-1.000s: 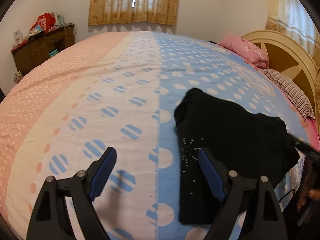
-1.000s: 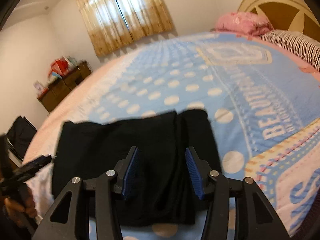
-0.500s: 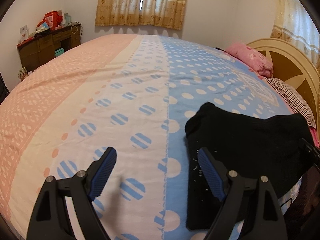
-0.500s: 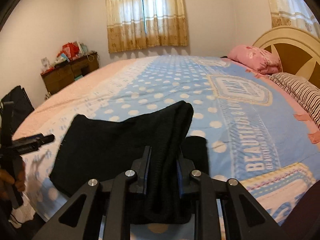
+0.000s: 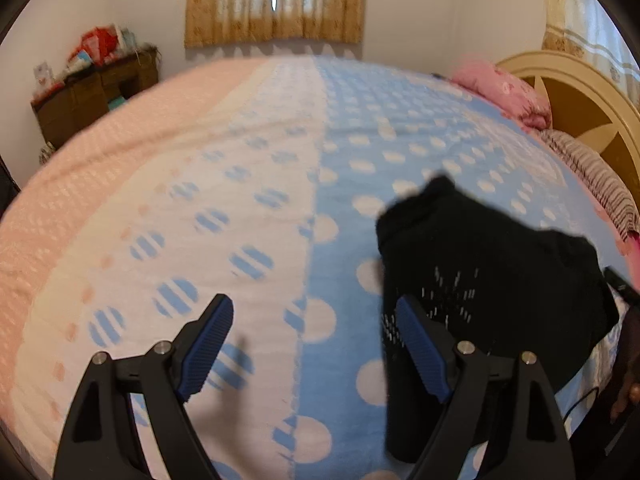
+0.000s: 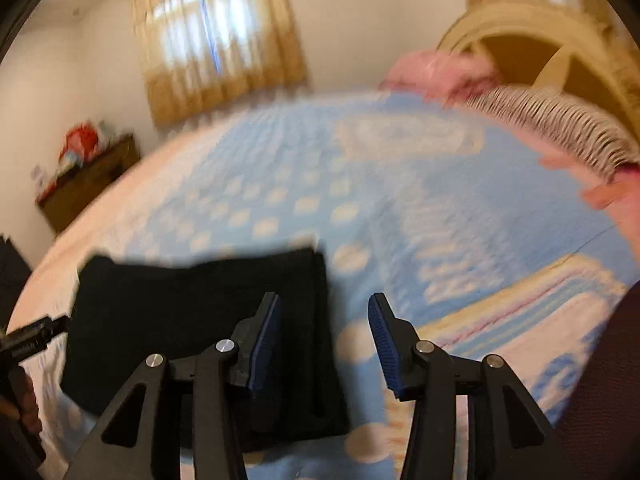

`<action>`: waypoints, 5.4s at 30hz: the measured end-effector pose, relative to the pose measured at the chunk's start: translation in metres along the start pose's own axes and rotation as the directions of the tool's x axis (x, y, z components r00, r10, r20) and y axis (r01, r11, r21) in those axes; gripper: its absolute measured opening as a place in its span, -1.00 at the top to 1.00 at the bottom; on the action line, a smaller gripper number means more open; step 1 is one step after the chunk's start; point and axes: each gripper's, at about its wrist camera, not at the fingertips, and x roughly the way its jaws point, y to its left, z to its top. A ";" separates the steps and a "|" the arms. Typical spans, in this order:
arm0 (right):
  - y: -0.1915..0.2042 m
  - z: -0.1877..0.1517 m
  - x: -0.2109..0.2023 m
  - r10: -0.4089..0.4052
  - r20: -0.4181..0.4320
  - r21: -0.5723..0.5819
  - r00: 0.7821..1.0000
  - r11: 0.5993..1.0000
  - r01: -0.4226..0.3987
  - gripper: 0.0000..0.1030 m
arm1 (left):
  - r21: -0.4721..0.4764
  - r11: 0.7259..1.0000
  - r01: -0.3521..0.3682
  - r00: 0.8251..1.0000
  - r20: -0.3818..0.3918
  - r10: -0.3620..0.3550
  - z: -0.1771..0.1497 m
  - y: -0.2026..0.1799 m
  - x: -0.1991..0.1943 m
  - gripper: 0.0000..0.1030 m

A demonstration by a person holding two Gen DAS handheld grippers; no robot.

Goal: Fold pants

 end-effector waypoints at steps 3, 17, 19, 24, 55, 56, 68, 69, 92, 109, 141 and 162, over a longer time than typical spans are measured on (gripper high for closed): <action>0.013 0.011 -0.022 0.035 0.086 -0.029 0.996 0.999 -0.033 0.08 | 0.031 0.999 0.034 0.998 0.050 -0.035 0.014 -0.010 -0.009 -0.67; 0.075 -0.023 0.053 0.116 -0.106 -0.128 0.988 0.983 -0.129 0.04 | -0.074 0.995 0.062 0.995 -0.080 -0.067 0.026 -0.031 0.080 -1.00; 0.079 -0.025 0.052 0.109 -0.116 -0.169 0.987 0.977 -0.128 -0.03 | -0.065 0.995 0.074 0.993 -0.087 -0.080 0.028 -0.030 0.079 -1.00; 0.049 -0.011 0.026 0.214 -0.087 -0.035 0.973 0.975 -0.217 -0.03 | -0.049 0.995 0.092 0.990 -0.099 -0.096 0.034 -0.022 0.051 -1.00; 0.024 -0.048 0.046 0.098 -0.167 0.067 0.981 0.994 -0.088 -0.69 | -0.024 0.996 0.083 0.985 -0.149 -0.085 -0.009 -0.059 0.044 -1.00; 0.027 -0.048 0.047 0.085 -0.172 0.055 0.981 0.996 -0.077 -0.76 | -0.027 0.996 0.082 0.985 -0.150 -0.085 -0.009 -0.059 0.043 -1.00; 0.029 -0.046 0.046 0.098 -0.195 0.047 0.976 0.995 -0.090 -0.91 | -0.030 0.995 0.094 0.985 -0.146 -0.097 -0.009 -0.061 0.043 -0.89; 0.029 -0.047 0.044 0.101 -0.194 0.052 0.976 0.994 -0.093 -0.91 | -0.030 0.995 0.094 0.985 -0.144 -0.097 -0.009 -0.061 0.042 -0.89; -0.007 -0.040 0.030 0.156 -0.190 0.177 0.969 0.977 -0.122 -0.69 | -0.060 0.975 0.212 0.958 -0.183 -0.219 -0.015 -0.057 0.033 -0.95; 0.028 -0.052 0.026 0.108 -0.198 0.018 0.974 0.994 -0.106 0.08 | -0.059 0.980 0.191 0.965 -0.170 -0.198 -0.017 -0.059 0.029 -0.42; -0.001 -0.026 0.013 0.128 -0.102 0.141 0.987 0.984 -0.113 0.00 | -0.059 0.974 0.219 0.960 -0.166 -0.226 -0.016 -0.053 0.028 -0.29; 0.099 -0.032 -0.032 0.441 -0.194 -0.152 0.877 0.869 -0.470 0.49 | -0.050 0.995 -0.082 0.996 -0.052 0.079 -0.018 0.053 -0.016 -0.32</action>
